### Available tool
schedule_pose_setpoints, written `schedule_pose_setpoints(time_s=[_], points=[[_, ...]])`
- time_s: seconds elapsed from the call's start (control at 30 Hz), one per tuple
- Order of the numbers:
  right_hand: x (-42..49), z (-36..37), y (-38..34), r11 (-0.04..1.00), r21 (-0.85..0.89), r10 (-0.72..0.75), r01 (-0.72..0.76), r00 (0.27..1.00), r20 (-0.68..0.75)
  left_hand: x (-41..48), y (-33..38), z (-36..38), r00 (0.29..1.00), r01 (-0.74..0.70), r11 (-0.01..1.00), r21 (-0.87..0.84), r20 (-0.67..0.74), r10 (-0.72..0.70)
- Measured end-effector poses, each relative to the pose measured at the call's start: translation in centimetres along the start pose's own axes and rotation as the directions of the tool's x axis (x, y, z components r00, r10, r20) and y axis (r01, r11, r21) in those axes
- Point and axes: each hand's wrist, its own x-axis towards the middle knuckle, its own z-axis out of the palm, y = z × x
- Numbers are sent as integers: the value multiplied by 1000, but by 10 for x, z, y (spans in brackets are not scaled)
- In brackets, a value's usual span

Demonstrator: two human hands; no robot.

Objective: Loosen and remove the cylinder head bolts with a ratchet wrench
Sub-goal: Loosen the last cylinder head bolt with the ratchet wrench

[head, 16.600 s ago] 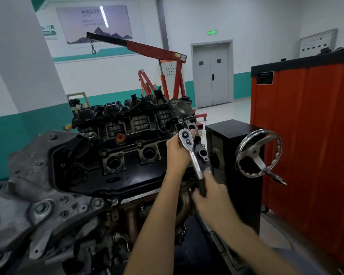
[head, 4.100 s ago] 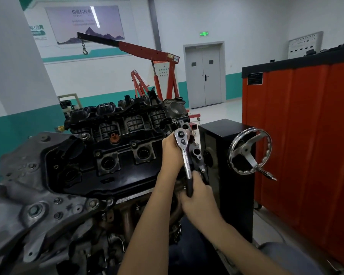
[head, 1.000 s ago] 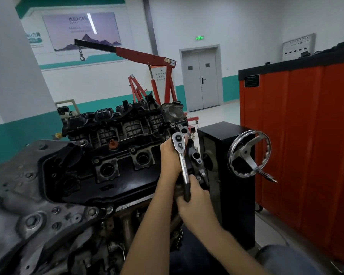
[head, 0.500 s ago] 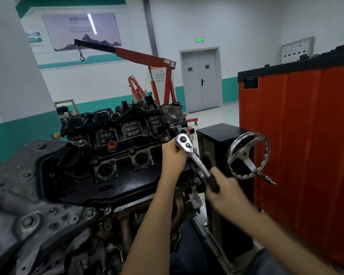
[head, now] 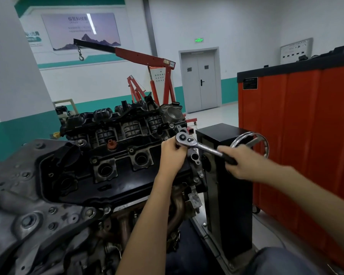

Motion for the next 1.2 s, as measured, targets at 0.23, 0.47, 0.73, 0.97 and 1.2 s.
schedule_pose_setpoints(time_s=[0.23,0.47,0.73,0.97,1.2], points=[[-13,39,-22,981,177,103,-82,989,-111,-6,-6,2,996,52,995,-82,-71,-58],[-17,122,-120,660,743,387,-110,898,-211,-1,-9,6,993,62,997,-45,-102,-66],[-10,24,-14,991,111,80,-73,995,-54,-1,-1,1,999,28,1000,-1,-43,-28],[-17,47,-26,976,183,145,-114,976,-163,-3,-8,5,996,30,999,-24,-87,-32],[-13,130,-116,666,735,389,-132,901,-191,1,-11,7,993,31,1000,3,-115,-30]])
